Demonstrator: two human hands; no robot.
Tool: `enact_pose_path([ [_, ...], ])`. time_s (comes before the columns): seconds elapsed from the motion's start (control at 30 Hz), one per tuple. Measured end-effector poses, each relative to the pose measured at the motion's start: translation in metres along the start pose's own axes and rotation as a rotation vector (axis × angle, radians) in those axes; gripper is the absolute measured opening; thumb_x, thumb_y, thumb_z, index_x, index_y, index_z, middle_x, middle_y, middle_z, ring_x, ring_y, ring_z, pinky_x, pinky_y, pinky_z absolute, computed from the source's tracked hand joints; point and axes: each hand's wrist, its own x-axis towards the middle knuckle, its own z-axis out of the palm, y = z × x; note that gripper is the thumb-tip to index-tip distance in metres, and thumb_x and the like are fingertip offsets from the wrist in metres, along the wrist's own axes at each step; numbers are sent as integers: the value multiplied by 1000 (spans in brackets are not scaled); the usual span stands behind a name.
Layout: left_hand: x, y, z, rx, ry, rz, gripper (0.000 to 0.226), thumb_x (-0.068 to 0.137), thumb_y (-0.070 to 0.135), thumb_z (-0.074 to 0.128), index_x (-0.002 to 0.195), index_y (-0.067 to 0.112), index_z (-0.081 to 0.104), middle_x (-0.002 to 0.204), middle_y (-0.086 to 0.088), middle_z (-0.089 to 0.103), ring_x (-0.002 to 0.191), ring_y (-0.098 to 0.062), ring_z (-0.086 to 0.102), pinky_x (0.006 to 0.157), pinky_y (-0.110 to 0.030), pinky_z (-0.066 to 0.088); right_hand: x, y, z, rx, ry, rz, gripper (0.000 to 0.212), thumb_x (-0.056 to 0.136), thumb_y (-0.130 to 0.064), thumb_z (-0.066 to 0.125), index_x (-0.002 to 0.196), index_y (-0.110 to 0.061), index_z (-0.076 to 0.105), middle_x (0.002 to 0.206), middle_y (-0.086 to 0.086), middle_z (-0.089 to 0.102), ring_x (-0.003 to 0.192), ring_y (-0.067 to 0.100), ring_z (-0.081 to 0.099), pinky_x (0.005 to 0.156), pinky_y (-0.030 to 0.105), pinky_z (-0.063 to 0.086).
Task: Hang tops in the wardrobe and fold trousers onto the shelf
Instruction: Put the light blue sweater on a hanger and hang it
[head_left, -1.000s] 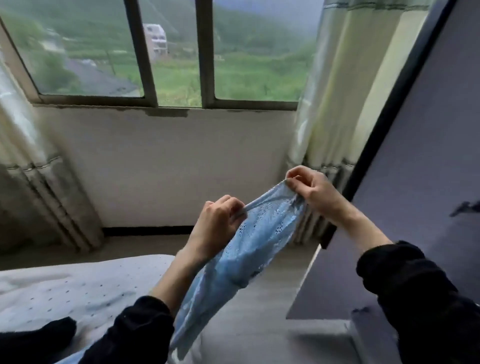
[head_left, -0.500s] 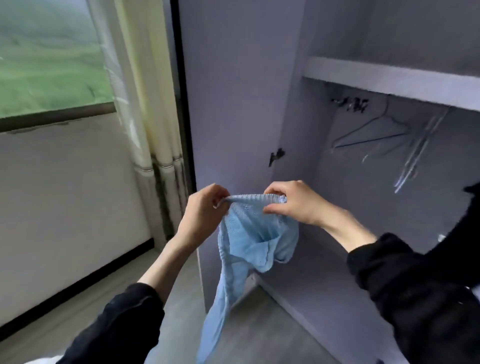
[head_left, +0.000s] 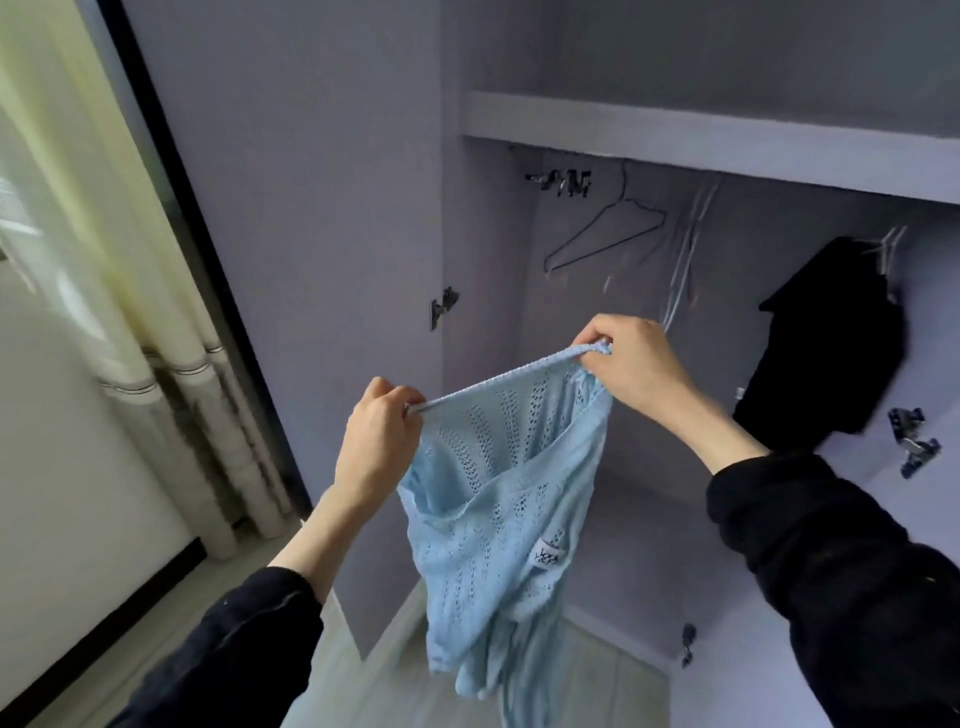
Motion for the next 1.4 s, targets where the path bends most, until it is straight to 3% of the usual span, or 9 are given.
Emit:
enact_pose_path([
  [0.2, 15, 20, 46, 21, -106, 52, 22, 86, 6, 55, 96, 15, 73, 79, -10, 71, 77, -35, 62, 69, -29, 41, 8, 43, -20, -10, 42, 101, 11, 82, -11, 64, 83, -17, 73, 88, -3, 67, 82, 14, 57, 75, 32, 46],
  [0.43, 23, 22, 119, -280, -401, -140, 20, 88, 23, 64, 77, 7, 68, 73, -16, 67, 63, -17, 53, 60, -26, 43, 21, 118, -4, 114, -23, 252, 13, 82, -10, 68, 91, -14, 76, 84, 1, 72, 83, 18, 63, 71, 25, 45],
  [0.57, 18, 28, 154, -360, -624, -173, 20, 82, 26, 71, 65, 18, 63, 56, 6, 54, 51, 1, 43, 52, -18, 39, 18, 160, 9, 222, -97, 410, 14, 82, -8, 66, 92, -8, 75, 89, 14, 72, 77, 18, 59, 64, 20, 44],
  [0.67, 14, 34, 182, -336, -790, -199, 33, 73, 32, 80, 60, 10, 59, 55, 8, 42, 54, -4, 34, 53, -21, 31, 22, 183, 12, 238, -112, 470, 15, 82, -9, 66, 92, -12, 76, 90, 9, 73, 89, 23, 65, 80, 32, 50],
  [0.77, 13, 42, 207, -208, -864, -195, 41, 68, 39, 78, 45, 20, 49, 42, 12, 31, 47, -5, 27, 48, -19, 24, 31, 191, 9, 232, -105, 456, 16, 82, -10, 66, 93, -13, 76, 82, 1, 70, 86, 17, 64, 79, 28, 48],
  [0.9, 32, 52, 227, -29, -737, -176, 7, 78, 19, 66, 79, 13, 68, 57, 10, 46, 68, -12, 42, 56, -18, 29, 40, 204, 2, 179, -99, 460, 15, 82, -11, 66, 93, -12, 76, 84, 3, 71, 83, 16, 63, 76, 26, 47],
  [0.97, 48, 48, 233, -32, -620, -232, 17, 80, 5, 61, 93, 9, 70, 72, 0, 55, 74, -17, 50, 61, -17, 30, 43, 212, 1, 160, -88, 485, 15, 83, -12, 65, 94, -12, 75, 88, 3, 72, 88, 18, 65, 81, 29, 48],
  [1.13, 85, 31, 244, 27, -542, -172, 11, 79, 2, 56, 74, 6, 65, 76, -9, 56, 68, -29, 46, 63, -28, 35, 45, 229, -3, 99, -30, 530, 15, 83, -13, 66, 94, -12, 76, 88, 6, 73, 86, 21, 65, 84, 35, 51],
  [1.4, 115, 36, 249, 224, -466, 34, 28, 85, 13, 53, 105, 21, 70, 110, -7, 63, 95, -35, 62, 78, -39, 50, 48, 264, -12, -85, 104, 555, 16, 85, -15, 67, 97, -12, 75, 96, 4, 71, 83, 15, 60, 73, 23, 41],
])
